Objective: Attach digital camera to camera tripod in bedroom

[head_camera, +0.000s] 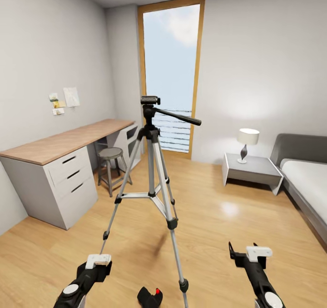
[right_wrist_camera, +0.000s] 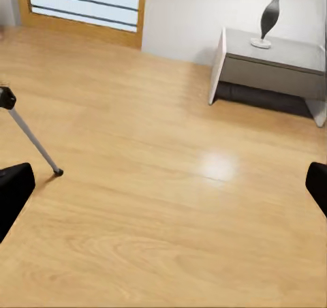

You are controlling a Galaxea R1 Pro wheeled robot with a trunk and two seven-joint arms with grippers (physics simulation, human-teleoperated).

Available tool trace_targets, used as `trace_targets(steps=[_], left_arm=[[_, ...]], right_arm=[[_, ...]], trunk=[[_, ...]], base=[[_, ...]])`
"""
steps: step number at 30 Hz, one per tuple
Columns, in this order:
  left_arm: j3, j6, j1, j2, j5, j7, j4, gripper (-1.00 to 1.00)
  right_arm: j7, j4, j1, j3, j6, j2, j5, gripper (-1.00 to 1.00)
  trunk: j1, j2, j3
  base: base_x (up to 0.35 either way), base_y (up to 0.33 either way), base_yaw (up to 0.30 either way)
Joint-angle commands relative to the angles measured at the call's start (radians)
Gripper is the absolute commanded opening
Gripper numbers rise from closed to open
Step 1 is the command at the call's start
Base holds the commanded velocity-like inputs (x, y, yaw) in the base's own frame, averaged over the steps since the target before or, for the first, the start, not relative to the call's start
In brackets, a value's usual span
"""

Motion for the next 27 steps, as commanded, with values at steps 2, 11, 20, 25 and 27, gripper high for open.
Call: trace_targets(steps=[2, 11, 20, 25, 27], left_arm=[[0.001, 0.073, -0.004, 0.000, 0.000, -0.003, -0.052, 1.00], [0.000, 0.161, -0.041, 0.001, 0.001, -0.006, -0.108, 1.00], [-0.003, 0.171, -0.055, -0.008, 0.000, -0.045, -0.109, 1.00], [-0.023, 0.172, -0.056, -0.010, -0.001, -0.137, -0.080, 1.00], [-0.034, 0.170, -0.056, -0.009, -0.002, -0.176, -0.073, 1.00]], right_arm=[[-0.003, -0.018, -0.040, 0.002, 0.009, 0.000, 0.000, 1.00], [-0.002, -0.033, -0.196, 0.003, 0.193, 0.000, 0.000, 1.00], [0.001, -0.036, -0.281, 0.003, 0.313, -0.001, -0.001, 1.00], [0.002, -0.036, -0.291, 0.004, 0.325, -0.002, -0.001, 1.00], [0.002, -0.036, -0.293, 0.004, 0.322, -0.002, -0.001, 1.00]], trunk=[[0.008, -0.015, -0.007], [0.042, -0.078, -0.036], [0.077, -0.141, -0.064], [0.096, -0.176, -0.080], [0.104, -0.190, -0.086]], base=[[0.000, 0.000, 0.000], [0.000, 0.000, 0.000], [0.000, 0.000, 0.000], [0.000, 0.000, 0.000], [0.000, 0.000, 0.000]])
